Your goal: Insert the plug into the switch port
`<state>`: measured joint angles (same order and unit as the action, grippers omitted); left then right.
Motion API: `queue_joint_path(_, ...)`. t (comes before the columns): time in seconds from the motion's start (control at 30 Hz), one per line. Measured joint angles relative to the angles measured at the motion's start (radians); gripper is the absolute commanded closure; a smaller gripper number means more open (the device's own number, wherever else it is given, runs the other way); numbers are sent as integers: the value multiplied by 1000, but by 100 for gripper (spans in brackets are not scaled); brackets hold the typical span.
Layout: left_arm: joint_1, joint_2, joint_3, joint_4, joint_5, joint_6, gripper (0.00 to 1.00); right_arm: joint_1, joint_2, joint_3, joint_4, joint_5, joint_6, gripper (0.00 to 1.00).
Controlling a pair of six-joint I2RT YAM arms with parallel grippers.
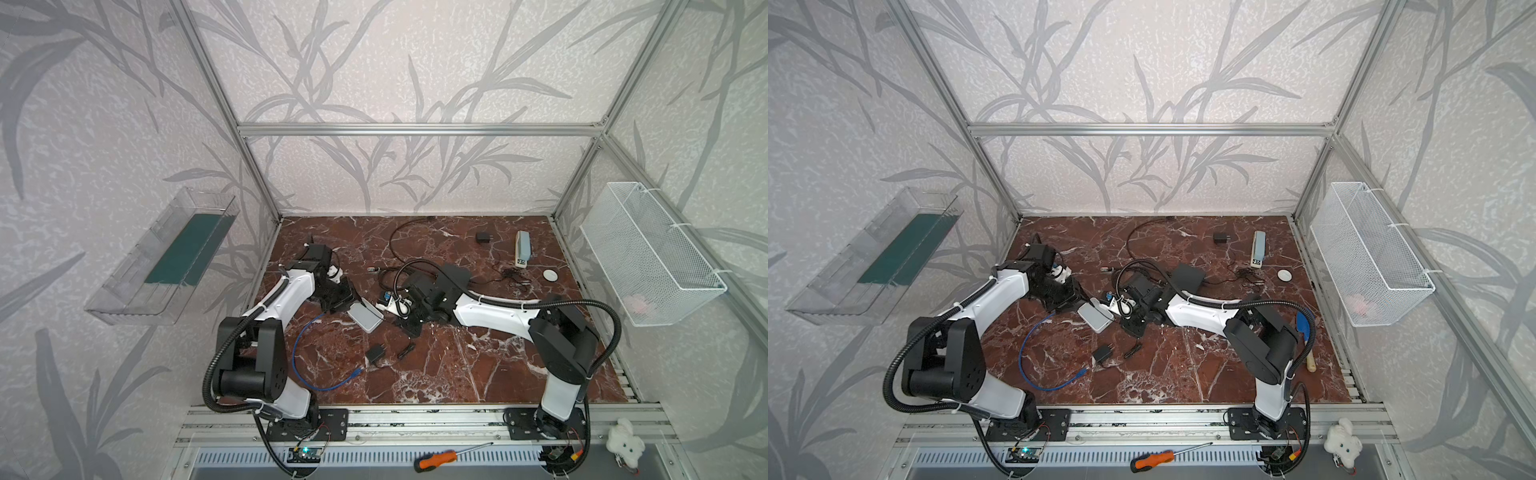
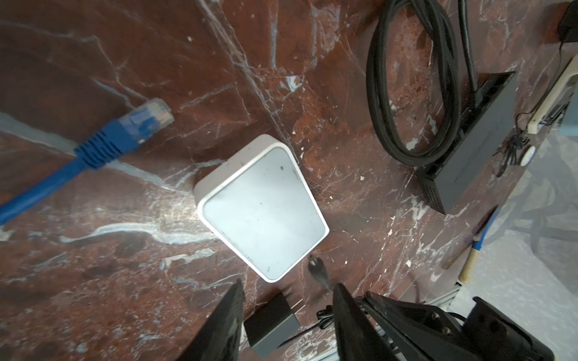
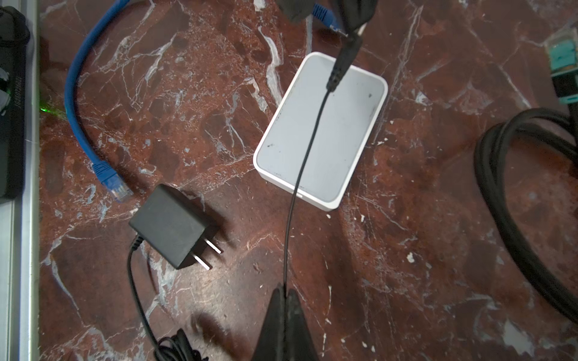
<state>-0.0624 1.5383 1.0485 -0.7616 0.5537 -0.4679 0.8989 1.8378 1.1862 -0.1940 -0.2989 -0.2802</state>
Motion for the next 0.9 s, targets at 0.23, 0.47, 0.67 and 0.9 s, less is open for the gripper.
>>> queue_joint_path(0.23, 5, -3, -3, 46, 85, -23, 52, -5, 5, 0, 8, -3, 8, 100)
queue_joint_path(0.47, 5, 9, -32, 88, 103, -32, 52, -5, 5, -3, 36, -16, 26, 100)
queue_joint_path(0.67, 5, 35, -32, 128, 109, -48, 57, -5, 5, -5, 46, -24, 29, 100)
queue_joint_path(0.9, 5, 67, -32, 146, 113, -50, 62, -5, 5, -6, 63, -26, 30, 100)
